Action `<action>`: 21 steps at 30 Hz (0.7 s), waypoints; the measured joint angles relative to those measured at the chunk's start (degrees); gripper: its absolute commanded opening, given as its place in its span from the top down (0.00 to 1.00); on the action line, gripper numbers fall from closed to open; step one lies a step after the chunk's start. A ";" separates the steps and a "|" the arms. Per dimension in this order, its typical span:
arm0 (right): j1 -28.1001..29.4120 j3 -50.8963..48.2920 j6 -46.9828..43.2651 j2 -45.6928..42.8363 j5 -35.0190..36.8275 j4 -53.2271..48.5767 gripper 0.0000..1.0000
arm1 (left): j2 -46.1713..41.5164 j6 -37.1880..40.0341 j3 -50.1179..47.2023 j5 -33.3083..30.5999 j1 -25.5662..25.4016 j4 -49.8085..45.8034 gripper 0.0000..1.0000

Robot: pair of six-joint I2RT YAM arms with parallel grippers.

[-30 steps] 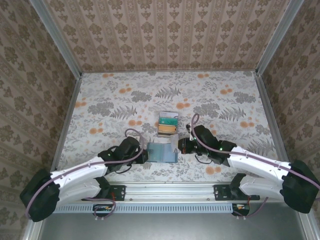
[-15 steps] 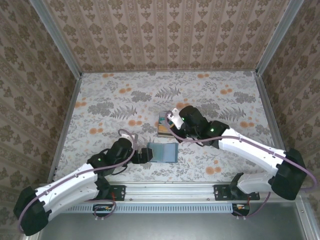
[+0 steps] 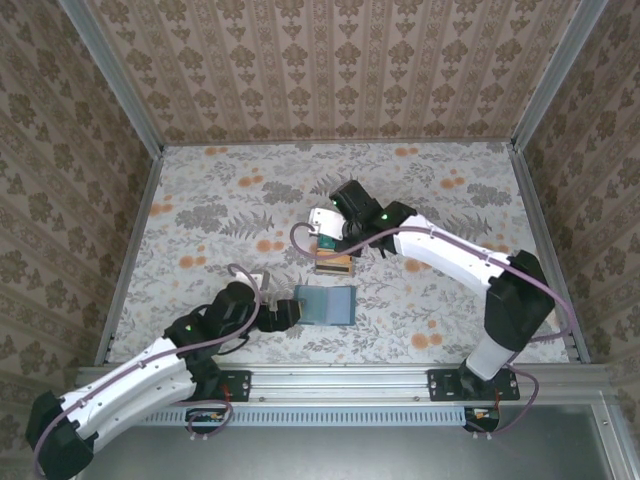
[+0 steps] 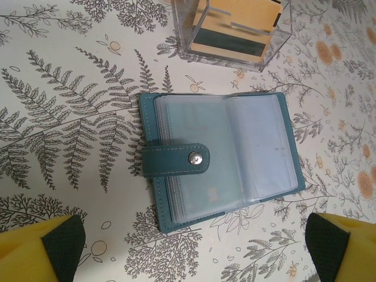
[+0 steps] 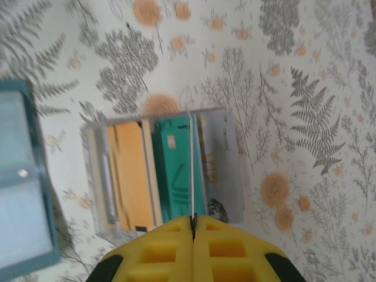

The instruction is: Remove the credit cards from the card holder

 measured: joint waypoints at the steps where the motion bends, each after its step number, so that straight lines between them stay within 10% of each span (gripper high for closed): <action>1: -0.85 1.31 -0.96 1.20 -0.31 -0.98 1.00 | -0.46 -0.02 -0.15 -0.02 0.02 -0.24 0.00; 21: -3.76 9.70 -5.51 12.52 -1.09 -6.45 1.00 | -1.49 0.02 -0.31 -0.20 1.49 -2.93 0.00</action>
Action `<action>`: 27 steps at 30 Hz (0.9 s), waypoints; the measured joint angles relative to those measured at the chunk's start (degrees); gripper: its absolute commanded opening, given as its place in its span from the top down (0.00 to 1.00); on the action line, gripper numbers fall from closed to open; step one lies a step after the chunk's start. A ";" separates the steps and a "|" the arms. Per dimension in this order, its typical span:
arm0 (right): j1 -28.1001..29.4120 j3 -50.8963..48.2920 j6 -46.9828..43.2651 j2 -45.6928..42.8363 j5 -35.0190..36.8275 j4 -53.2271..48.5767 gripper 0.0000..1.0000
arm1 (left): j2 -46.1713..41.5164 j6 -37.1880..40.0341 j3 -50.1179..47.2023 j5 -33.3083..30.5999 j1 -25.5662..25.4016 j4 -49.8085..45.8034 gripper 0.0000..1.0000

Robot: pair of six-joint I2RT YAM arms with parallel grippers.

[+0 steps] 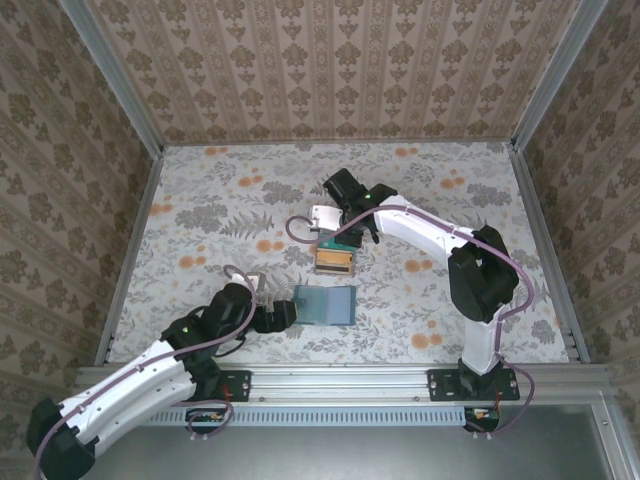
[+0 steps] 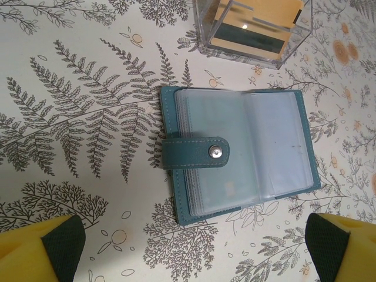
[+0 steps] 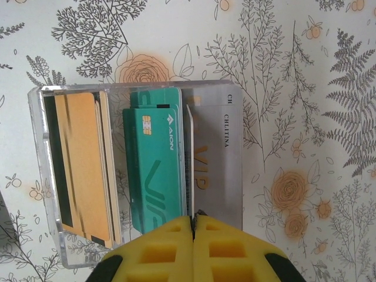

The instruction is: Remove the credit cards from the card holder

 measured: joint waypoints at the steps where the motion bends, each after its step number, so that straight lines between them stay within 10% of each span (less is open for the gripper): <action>1: -0.11 0.00 0.00 0.02 0.00 0.00 0.95 | 0.00 -0.02 0.00 0.02 0.02 0.00 0.00; 3: -0.26 0.00 0.07 0.11 -0.04 0.04 0.69 | 0.00 -0.02 0.00 0.02 0.22 0.00 0.00; 7: -0.61 0.17 0.35 0.92 0.24 0.31 0.63 | 0.00 -0.02 0.00 0.04 0.39 0.00 0.00; 18: -0.76 -3.74 5.22 -0.68 4.35 10.47 0.59 | 0.00 -0.02 0.00 0.20 0.44 0.02 0.01; 27: -0.74 -19.08 25.90 -19.43 0.96 20.35 0.61 | 1.92 0.00 -0.04 3.10 0.70 3.69 0.19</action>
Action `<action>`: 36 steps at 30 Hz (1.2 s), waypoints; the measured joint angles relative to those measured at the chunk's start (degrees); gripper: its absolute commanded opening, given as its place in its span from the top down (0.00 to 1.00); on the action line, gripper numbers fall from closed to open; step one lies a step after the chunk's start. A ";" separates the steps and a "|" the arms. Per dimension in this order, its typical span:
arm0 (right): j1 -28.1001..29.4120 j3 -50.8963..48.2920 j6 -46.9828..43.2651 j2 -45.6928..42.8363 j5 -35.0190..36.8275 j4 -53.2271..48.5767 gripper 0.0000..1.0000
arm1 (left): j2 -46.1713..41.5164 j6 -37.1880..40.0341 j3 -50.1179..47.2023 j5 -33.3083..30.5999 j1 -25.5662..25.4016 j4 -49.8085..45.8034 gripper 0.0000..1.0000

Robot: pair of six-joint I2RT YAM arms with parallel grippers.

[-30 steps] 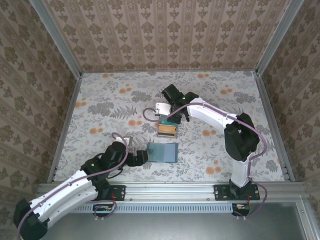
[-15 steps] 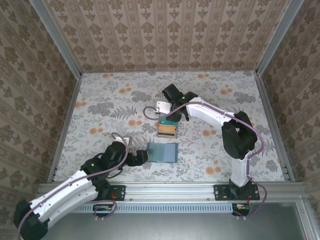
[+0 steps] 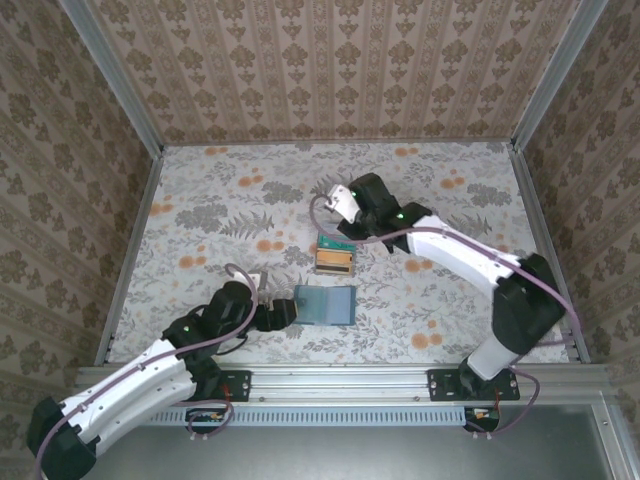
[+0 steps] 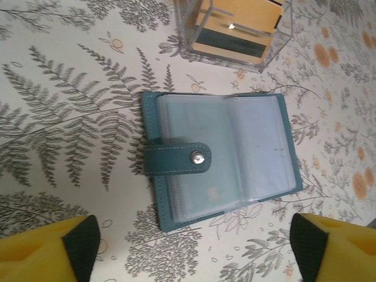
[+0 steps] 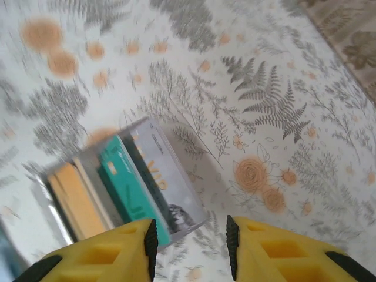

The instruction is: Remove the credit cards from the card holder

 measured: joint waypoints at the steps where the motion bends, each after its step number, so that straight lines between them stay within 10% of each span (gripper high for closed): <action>1: 0.00 -2.01 3.63 -2.51 -0.72 1.03 0.61 | 0.74 -0.04 0.00 0.42 0.00 0.85 0.21; 18: 9.16 -39.50 46.21 -19.63 -5.53 16.00 0.63 | 21.70 -1.33 1.20 1.84 -5.35 11.98 0.48; 36: 13.49 -43.69 55.76 -11.41 -4.68 25.53 0.70 | 29.66 -1.51 4.90 -0.39 -6.82 14.49 0.54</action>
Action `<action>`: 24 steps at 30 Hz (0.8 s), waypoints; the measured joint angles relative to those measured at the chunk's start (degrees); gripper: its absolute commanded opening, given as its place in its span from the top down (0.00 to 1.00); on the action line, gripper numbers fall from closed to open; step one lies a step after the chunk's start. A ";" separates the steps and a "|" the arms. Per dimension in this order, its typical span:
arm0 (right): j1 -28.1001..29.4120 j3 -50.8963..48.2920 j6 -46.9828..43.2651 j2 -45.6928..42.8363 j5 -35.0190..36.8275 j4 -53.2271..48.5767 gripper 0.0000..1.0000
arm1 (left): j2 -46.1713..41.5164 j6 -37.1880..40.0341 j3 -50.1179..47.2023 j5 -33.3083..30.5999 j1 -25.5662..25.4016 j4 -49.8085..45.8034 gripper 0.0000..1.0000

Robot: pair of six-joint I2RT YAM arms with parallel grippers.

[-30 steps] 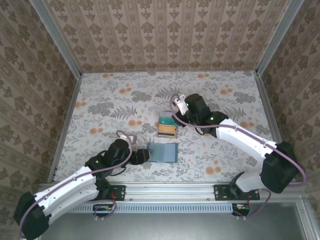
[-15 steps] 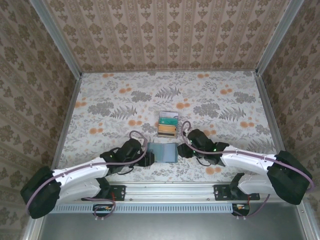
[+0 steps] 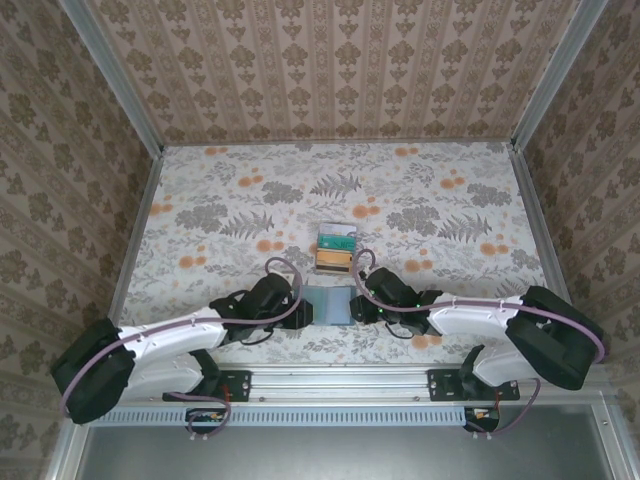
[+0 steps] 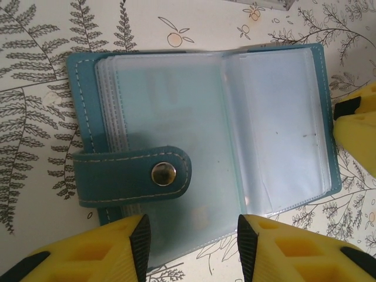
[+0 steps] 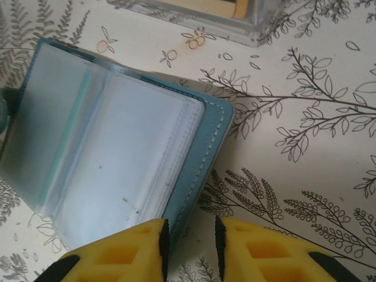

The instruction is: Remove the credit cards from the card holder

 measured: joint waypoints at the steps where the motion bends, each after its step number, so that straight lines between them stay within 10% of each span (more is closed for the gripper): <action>1: 0.00 0.00 0.02 0.31 0.09 0.00 0.71 | 0.22 0.00 0.17 -0.26 0.00 -0.11 0.55; 24: 0.70 0.83 1.05 3.58 2.60 0.74 0.82 | 7.21 0.00 2.27 -0.44 -0.09 2.43 0.56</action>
